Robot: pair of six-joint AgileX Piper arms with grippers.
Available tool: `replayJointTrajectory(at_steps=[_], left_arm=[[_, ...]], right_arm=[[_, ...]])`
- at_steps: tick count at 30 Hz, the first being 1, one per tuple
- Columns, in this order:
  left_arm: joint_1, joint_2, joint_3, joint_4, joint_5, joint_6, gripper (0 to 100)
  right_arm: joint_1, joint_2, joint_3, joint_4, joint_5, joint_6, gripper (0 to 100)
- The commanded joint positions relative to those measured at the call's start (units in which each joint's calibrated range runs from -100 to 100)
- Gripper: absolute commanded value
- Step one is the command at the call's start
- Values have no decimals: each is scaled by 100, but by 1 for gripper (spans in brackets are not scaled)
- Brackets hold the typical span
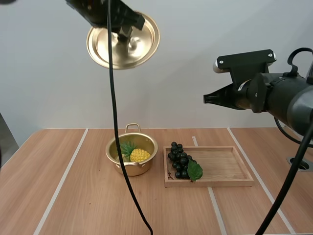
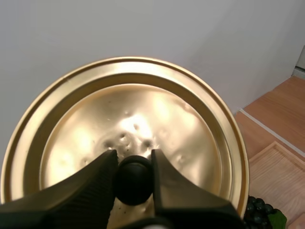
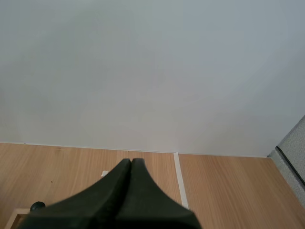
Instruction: Open the pot, put the pineapple inside, and close it
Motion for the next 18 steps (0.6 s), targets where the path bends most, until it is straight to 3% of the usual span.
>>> replayJointTrajectory(at_steps=[1,9,18], left_arm=[[5,-30,706,-155,-877,54,0],[5,-30,2366,-398,-2345,323,0],[-3,362,3146,-592,-2337,614,0]], right_arm=[[-24,-66,11,-27,-216,13,0],[-24,-66,101,-108,-326,-5,0],[-24,-66,345,-186,-407,-43,0]])
